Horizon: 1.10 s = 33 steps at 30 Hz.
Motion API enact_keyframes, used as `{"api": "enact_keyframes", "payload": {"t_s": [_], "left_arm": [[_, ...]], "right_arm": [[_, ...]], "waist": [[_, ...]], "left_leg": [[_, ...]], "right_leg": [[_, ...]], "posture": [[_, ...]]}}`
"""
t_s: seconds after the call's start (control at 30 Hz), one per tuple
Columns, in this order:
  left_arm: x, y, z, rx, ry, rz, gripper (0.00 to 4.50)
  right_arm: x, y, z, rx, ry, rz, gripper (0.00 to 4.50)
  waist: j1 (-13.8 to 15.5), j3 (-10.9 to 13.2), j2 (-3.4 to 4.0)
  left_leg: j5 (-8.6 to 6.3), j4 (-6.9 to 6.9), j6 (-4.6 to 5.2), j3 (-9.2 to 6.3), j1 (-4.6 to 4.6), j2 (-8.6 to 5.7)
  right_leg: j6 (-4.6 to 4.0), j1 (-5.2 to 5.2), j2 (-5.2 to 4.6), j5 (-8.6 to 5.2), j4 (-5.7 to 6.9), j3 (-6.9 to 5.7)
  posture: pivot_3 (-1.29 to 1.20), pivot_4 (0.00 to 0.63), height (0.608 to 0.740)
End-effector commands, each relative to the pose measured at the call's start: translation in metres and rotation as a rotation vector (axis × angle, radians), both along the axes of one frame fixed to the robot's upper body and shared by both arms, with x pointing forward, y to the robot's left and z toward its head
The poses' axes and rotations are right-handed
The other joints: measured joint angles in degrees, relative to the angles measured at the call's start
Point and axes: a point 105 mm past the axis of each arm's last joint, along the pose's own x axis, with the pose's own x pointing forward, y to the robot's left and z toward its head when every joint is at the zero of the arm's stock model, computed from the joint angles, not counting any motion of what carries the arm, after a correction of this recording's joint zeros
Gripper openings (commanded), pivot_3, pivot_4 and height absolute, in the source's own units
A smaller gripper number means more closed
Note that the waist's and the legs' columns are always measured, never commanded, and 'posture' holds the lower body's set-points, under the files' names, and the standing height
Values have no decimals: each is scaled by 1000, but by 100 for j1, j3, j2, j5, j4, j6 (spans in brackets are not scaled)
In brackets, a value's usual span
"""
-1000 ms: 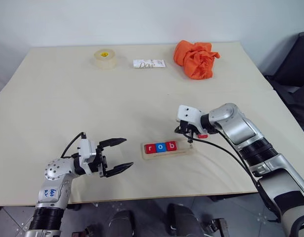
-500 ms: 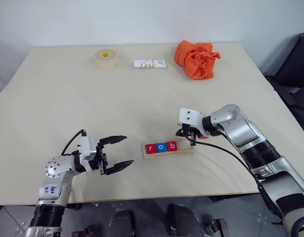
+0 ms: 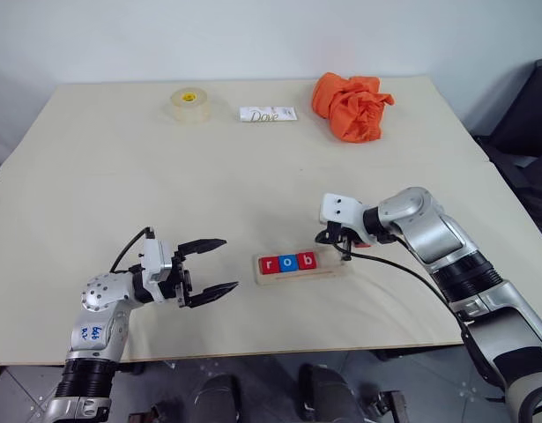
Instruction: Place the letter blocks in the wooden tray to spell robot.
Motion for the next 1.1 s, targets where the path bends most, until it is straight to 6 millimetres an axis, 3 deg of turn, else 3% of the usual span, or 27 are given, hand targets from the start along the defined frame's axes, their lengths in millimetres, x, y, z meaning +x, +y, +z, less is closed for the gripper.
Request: {"api": "enact_keyframes", "payload": {"t_s": [0.03,0.17,0.33,0.47,0.63,0.87,1.1], "left_arm": [[1,3,7,14,-34,0,4500],[3,6,6,17,-31,1,4500],[8,11,7,25,-27,0,4500],[14,14,7,31,-27,-4,4500],[24,17,7,33,-15,-20,4500],[34,13,7,25,-10,-53,4500],[36,6,5,10,-7,-77,4500]], "right_arm": [[10,-9,29,107,-108,-58,185],[2,-21,42,177,-122,-91,1242],[-17,-38,60,306,-169,-160,3032],[-32,-57,63,359,-174,-256,4443],[-65,-95,58,435,-234,-486,4476],[-119,-120,25,456,-149,-662,4476],[-143,-127,11,479,-114,-739,4476]], "waist": [[1,0,0],[9,0,0],[11,0,0],[14,0,0],[80,0,0],[173,-2,-4],[135,-2,-6]], "left_leg": [[1,0,-2,0,0,0],[3,-5,-5,0,-3,0],[1,-6,-4,1,-4,0],[-1,-7,-1,0,-3,0],[-2,-10,-1,-8,-3,0],[-3,-10,1,-14,-2,0],[-2,-6,3,-22,0,0]], "right_leg": [[0,-1,0,0,1,0],[0,-4,1,0,-2,0],[0,-1,1,0,-8,0],[0,-1,2,0,-9,-1],[-1,2,3,-1,-13,-7],[-1,9,7,-1,-16,-7],[0,16,8,0,-18,-9]], "posture": [[0,150,740],[0,150,740],[0,150,740],[0,150,740],[0,150,740],[0,150,740],[0,150,740]]}}
